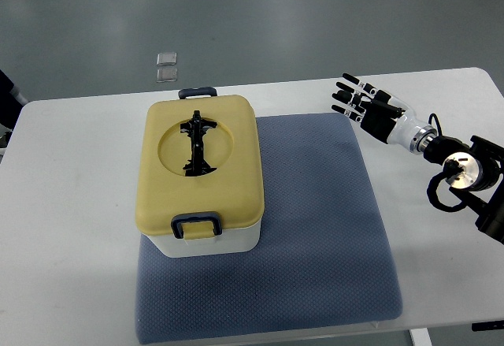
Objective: Open white storage box with right hand
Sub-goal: 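Raise the right hand and swing it toward the yellow-lidded box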
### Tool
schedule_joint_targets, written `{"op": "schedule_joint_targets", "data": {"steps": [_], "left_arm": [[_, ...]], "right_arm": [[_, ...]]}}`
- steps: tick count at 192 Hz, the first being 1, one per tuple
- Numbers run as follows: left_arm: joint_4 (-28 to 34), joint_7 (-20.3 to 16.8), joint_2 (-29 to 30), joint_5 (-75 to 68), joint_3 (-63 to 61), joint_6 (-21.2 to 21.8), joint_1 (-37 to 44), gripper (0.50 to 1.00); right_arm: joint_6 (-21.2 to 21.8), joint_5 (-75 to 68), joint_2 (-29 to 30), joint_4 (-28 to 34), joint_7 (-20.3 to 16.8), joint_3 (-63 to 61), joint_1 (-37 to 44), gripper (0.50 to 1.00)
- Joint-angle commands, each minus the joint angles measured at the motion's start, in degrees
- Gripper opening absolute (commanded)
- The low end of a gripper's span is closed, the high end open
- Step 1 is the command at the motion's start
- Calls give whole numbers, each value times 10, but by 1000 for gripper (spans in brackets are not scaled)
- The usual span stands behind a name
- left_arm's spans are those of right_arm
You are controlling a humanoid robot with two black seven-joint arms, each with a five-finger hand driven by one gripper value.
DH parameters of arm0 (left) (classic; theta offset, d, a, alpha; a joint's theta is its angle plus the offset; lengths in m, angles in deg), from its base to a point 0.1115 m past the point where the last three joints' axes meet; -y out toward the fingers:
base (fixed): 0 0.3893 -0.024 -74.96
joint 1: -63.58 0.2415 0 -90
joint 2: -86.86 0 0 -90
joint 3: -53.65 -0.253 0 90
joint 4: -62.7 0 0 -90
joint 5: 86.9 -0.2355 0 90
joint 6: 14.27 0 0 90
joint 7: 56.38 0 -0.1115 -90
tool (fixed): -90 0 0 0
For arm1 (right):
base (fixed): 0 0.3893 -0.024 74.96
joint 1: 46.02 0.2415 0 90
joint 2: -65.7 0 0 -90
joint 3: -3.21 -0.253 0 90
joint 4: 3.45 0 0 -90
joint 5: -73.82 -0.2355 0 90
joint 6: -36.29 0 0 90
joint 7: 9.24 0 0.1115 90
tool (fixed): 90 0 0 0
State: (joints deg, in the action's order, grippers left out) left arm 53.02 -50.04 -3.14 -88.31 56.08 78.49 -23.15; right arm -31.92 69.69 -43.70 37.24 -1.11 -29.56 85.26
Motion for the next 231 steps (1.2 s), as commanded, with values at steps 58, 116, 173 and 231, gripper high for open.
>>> {"op": "schedule_joint_targets", "data": {"steps": [58, 116, 173, 231], "left_arm": [[5, -1, 0, 0, 0, 0, -2, 1000], [6, -1, 0, 0, 0, 0, -11, 1000], [6, -1, 0, 0, -1, 0, -11, 1000], [5, -1, 0, 0, -1, -1, -11, 1000]], "right_arm": [[-1, 1, 0, 0, 0, 7, 6, 940], [5, 11, -2, 2, 1, 2, 17, 940], [17, 33, -10, 7, 26, 2, 65, 938], [18, 300, -40, 9, 138, 0, 159, 934]]}}
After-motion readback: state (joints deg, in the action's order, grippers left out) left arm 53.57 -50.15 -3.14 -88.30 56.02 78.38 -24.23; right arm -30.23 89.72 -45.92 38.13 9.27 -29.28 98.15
